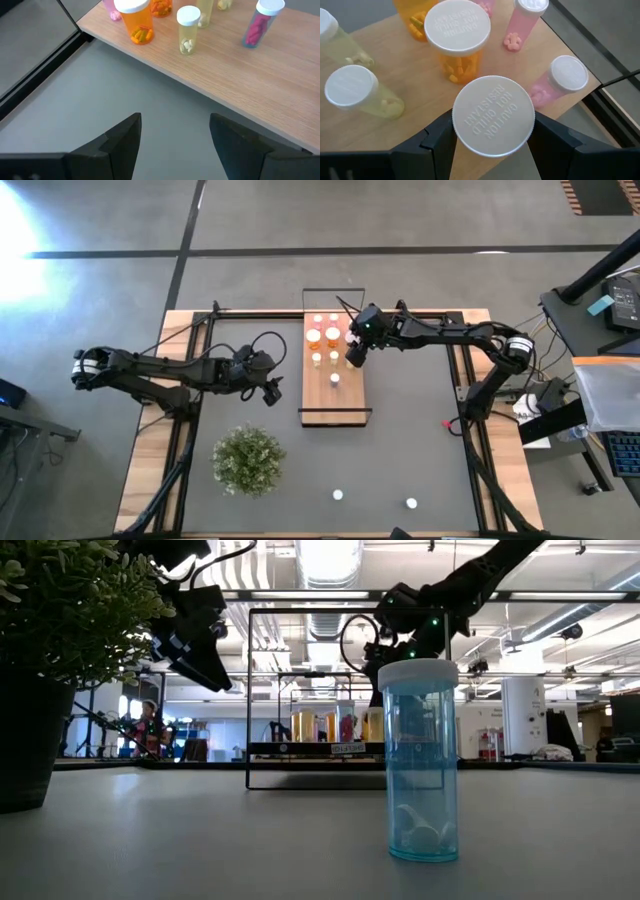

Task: Pick and place medicine bottles onto shelf by color
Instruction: Put the orange pill bottle on the shelf aligned with the other orange pill bottles, then put the right blue pill bottle on the shelf aligned with the other blue pill bottle

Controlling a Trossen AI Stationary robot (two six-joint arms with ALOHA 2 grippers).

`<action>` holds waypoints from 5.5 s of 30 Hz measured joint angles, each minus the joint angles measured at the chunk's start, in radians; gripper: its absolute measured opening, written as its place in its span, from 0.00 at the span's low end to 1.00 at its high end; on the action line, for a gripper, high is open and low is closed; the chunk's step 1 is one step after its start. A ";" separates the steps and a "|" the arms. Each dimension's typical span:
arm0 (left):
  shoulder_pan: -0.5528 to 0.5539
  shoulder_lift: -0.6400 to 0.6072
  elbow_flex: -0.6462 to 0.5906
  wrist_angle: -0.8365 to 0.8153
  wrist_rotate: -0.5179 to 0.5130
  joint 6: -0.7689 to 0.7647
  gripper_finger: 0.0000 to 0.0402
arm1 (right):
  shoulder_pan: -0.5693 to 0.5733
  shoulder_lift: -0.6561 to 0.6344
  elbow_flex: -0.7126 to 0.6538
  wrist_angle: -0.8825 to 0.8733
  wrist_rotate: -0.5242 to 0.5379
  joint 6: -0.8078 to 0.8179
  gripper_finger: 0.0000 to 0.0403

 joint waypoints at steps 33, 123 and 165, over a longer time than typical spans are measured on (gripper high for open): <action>0.000 0.000 -0.008 -0.001 0.000 0.001 0.55 | 0.000 -0.071 0.141 -0.197 0.000 -0.040 0.67; 0.000 -0.002 -0.053 -0.088 0.054 0.152 0.55 | 1.299 0.158 0.250 -0.695 -0.192 1.710 0.51; 0.000 -0.002 -0.052 -0.080 0.051 0.153 0.55 | 0.875 -0.045 0.330 -1.231 -0.105 0.973 0.29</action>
